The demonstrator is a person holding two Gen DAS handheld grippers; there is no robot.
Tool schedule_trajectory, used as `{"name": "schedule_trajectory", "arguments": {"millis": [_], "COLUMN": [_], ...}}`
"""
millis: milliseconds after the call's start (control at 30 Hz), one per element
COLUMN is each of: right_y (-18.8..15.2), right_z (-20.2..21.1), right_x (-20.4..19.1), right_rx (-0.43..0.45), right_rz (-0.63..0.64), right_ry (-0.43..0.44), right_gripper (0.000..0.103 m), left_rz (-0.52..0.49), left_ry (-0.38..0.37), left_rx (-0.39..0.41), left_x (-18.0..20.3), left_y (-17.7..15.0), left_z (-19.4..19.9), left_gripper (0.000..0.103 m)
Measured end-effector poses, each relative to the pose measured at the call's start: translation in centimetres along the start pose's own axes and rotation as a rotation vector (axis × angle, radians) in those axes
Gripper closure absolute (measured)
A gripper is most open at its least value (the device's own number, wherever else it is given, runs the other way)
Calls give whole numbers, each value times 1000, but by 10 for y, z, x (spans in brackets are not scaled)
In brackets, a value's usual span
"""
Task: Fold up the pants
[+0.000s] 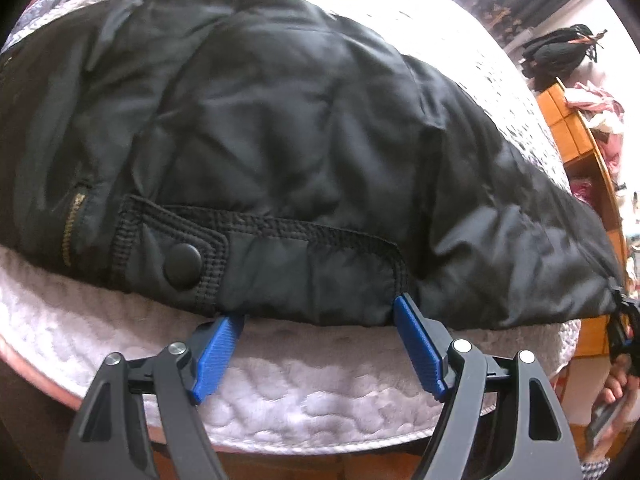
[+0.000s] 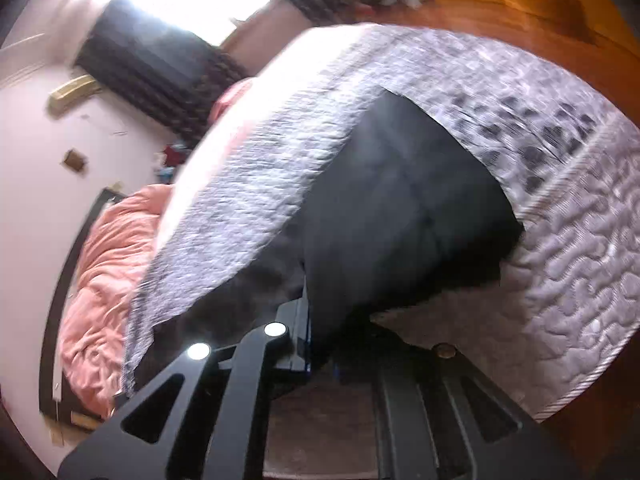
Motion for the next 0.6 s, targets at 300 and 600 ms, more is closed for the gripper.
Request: {"name": "schedule_trajectory", "arguments": {"millis": [300, 600], "right_y": [-33, -110], "right_z": [-40, -60], "right_x": [63, -22], "right_rx": [-134, -312], "right_rz": [-143, -30], "right_ry": [-112, 22], "right_gripper": [69, 48], "left_rz": [-76, 86], "left_ry": [4, -23], "left_rx": [-21, -2], "left_x": [18, -60], "left_y": [-2, -1], "left_z": [-5, 40], "left_gripper": [23, 23]}}
Point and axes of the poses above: each gripper's, at about its wrist camera, not at the fingertips, and z roughly against the way its jaws point, x to its right, y to its top, the point moved 9 cm from there along -z, roughly the way its jaws point, and after that the axes turned 13 degrees about -x, right-handed, at the moved point
